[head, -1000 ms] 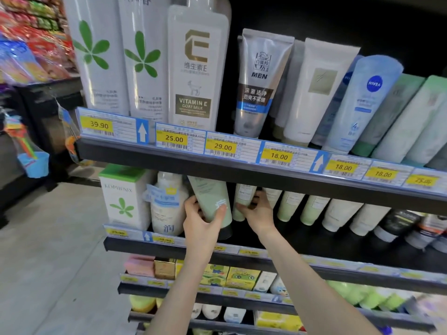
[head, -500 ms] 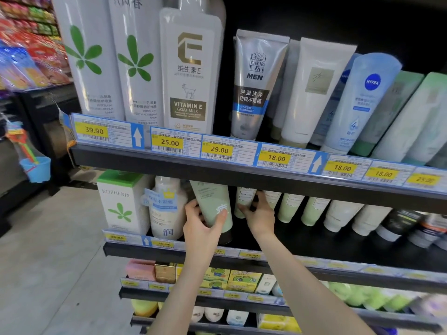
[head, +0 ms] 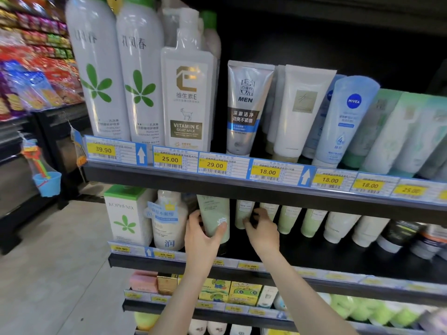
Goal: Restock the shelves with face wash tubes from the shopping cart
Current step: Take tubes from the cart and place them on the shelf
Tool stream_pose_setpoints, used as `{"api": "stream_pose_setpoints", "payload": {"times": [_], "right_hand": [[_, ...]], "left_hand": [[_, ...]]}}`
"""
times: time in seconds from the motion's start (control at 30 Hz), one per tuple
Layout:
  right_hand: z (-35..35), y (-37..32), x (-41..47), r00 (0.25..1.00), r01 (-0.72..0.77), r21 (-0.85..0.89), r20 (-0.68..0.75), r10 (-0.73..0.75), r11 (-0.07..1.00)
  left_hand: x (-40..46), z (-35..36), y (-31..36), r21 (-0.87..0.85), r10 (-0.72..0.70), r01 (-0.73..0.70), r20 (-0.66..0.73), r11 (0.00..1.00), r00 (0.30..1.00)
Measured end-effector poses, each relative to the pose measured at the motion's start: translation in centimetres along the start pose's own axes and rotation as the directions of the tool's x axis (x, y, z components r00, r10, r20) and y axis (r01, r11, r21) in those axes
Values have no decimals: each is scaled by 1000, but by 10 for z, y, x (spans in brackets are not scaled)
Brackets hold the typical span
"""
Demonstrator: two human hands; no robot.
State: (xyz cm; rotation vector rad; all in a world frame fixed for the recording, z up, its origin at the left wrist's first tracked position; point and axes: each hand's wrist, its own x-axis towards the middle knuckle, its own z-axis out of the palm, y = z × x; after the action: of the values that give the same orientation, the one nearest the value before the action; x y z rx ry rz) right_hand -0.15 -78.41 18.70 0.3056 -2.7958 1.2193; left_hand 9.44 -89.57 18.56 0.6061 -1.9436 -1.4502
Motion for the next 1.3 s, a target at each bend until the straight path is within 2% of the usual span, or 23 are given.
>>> {"api": "stream_pose_setpoints", "payload": {"times": [0.07,0.13,0.23,0.3,0.47,0.73,0.83,1.07,1.3], "right_hand": [[-10,7,-14,997,72,-68,-22,-74,995],[-20,19,-31,972,192,-189,-96,-213,963],[-26,43,-50,871,377,-395,-157,-466,838],[-27,53,-58,824,415,-480,-163,-543,773],[-21,59,-65,839,375,-485,-184,-512,790],[-13,64,-66,828,338,-525,-228,-512,781],[-12,66,-65,832,346,-534,-206,-516,771],[-9,71,-63,809,364,-536,-224,-544,762],[-8,71,-64,806,359,-542,-230,-545,760]], "left_hand": [[1,0,1,4,-13,13,-14,1000,1000],[2,2,3,4,-34,34,-26,999,999],[4,4,5,37,-60,61,-30,997,998],[5,5,8,73,-73,75,-24,995,997],[11,9,17,147,-70,72,-19,986,997],[38,17,12,259,-56,30,92,965,994],[46,22,10,250,-51,19,125,968,991],[55,29,3,201,24,-49,122,978,992],[58,29,-6,196,43,-62,96,979,994]]}}
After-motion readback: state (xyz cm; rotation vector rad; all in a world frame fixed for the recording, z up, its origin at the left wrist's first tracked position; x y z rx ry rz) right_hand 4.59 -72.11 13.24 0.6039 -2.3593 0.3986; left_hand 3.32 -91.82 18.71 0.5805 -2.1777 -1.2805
